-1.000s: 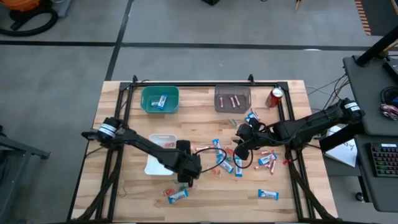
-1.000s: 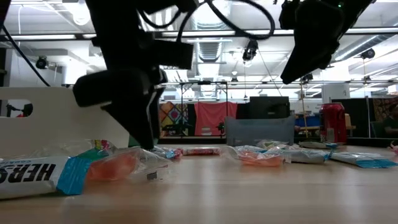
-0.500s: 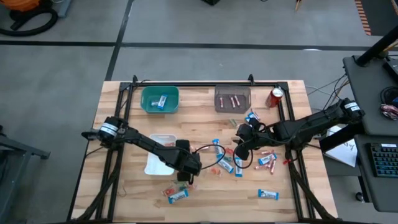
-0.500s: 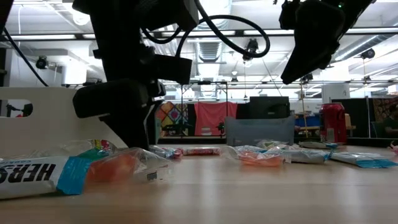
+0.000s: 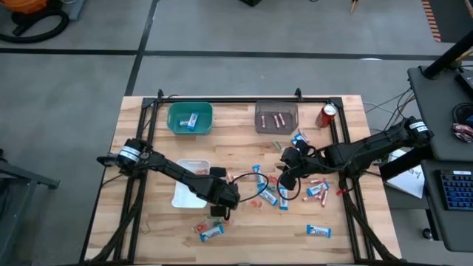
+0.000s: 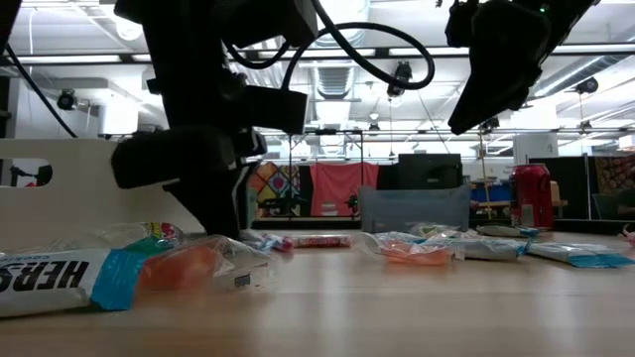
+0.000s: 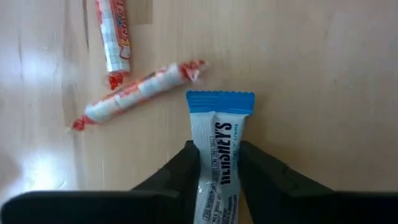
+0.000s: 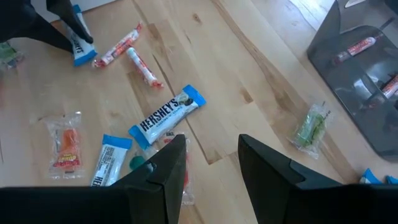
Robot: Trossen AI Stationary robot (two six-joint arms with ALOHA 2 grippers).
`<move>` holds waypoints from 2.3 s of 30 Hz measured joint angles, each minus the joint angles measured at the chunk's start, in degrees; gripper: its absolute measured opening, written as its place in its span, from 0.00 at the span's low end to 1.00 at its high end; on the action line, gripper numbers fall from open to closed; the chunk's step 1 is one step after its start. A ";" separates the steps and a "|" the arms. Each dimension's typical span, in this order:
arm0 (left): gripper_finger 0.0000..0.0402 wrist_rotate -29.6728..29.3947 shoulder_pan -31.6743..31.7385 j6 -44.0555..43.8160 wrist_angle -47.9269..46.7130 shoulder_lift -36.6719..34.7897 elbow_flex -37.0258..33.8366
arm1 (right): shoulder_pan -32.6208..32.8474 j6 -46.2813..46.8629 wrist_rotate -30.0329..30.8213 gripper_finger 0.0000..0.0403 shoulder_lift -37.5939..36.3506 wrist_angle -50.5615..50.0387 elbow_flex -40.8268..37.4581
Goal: Sort candy
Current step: Put the white chocolate bar into the green bin
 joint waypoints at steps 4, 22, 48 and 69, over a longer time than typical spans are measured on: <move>0.13 -0.84 0.11 0.89 0.52 -0.07 -0.02 | 0.00 0.00 0.00 0.35 0.00 0.02 0.00; 0.11 -0.27 0.09 7.44 0.91 -6.28 2.36 | 0.00 0.02 -0.02 0.35 0.00 -0.17 0.00; 0.11 -13.97 8.56 15.02 -20.53 -32.94 -1.26 | 1.51 1.58 -0.47 0.35 0.00 1.33 0.00; 0.10 2.09 58.27 2.20 1.62 -37.25 -22.76 | 1.51 1.50 0.00 0.35 0.00 5.75 0.00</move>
